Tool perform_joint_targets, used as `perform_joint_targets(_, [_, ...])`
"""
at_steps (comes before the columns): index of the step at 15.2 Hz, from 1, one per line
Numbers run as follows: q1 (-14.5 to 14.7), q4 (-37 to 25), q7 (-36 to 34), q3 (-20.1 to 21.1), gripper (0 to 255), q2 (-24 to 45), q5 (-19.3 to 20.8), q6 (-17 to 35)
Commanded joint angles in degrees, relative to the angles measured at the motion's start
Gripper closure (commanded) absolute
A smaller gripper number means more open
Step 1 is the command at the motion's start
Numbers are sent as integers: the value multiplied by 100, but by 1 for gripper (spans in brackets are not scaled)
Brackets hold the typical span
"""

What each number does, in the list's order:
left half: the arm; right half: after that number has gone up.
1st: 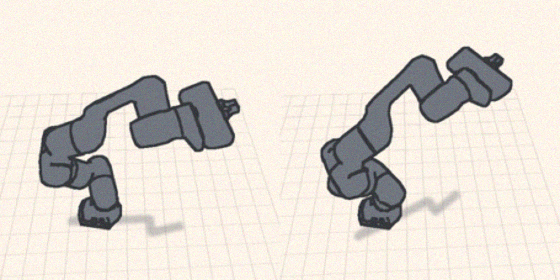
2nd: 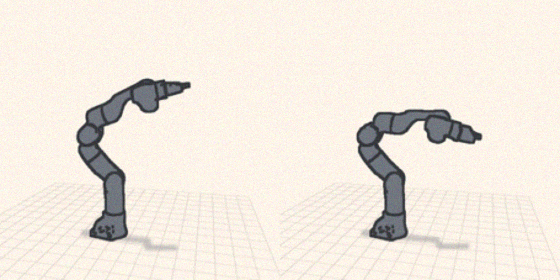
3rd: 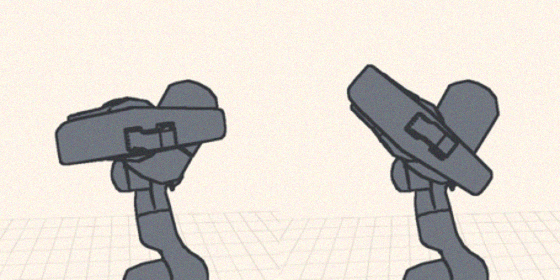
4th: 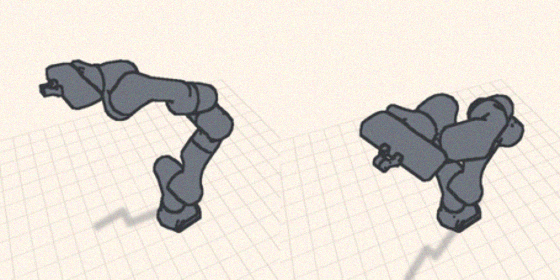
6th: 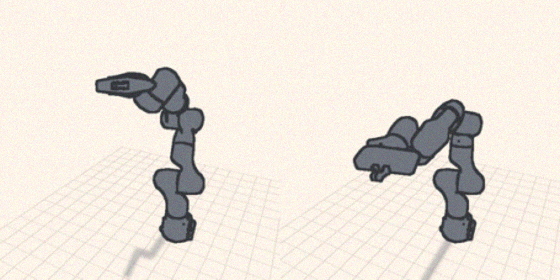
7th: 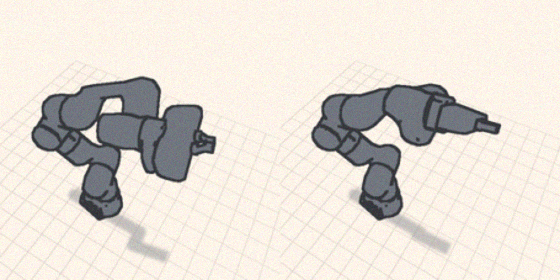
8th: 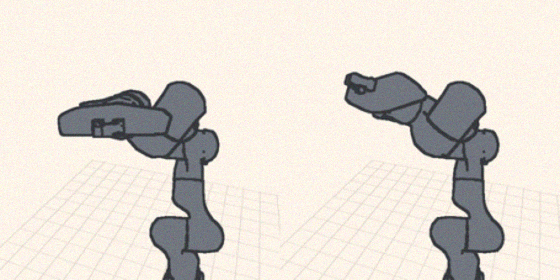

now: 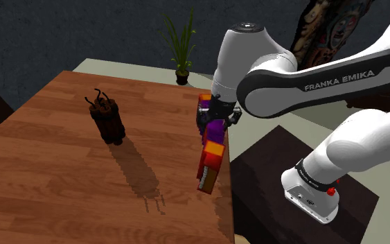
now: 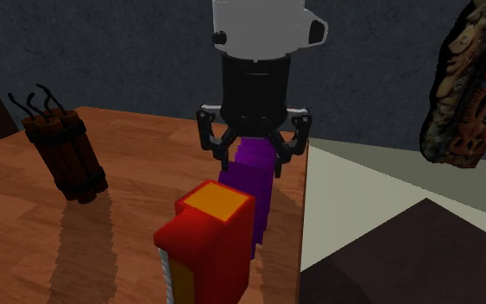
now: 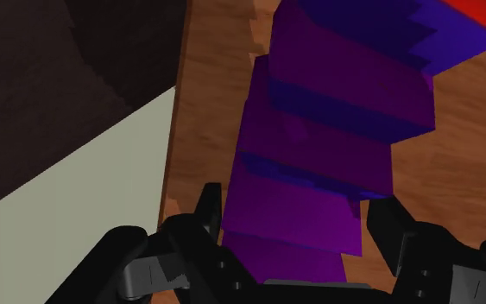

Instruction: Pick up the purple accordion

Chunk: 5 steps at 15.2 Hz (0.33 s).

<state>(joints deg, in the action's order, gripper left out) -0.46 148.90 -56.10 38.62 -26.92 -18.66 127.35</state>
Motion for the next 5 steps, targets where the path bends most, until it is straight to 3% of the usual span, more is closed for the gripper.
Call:
perform_joint_targets(1, [29,-93,39,-95,255,-150,-8,-221])
perform_joint_targets(5, [42,-194,55,-162,255,-248,1,-418])
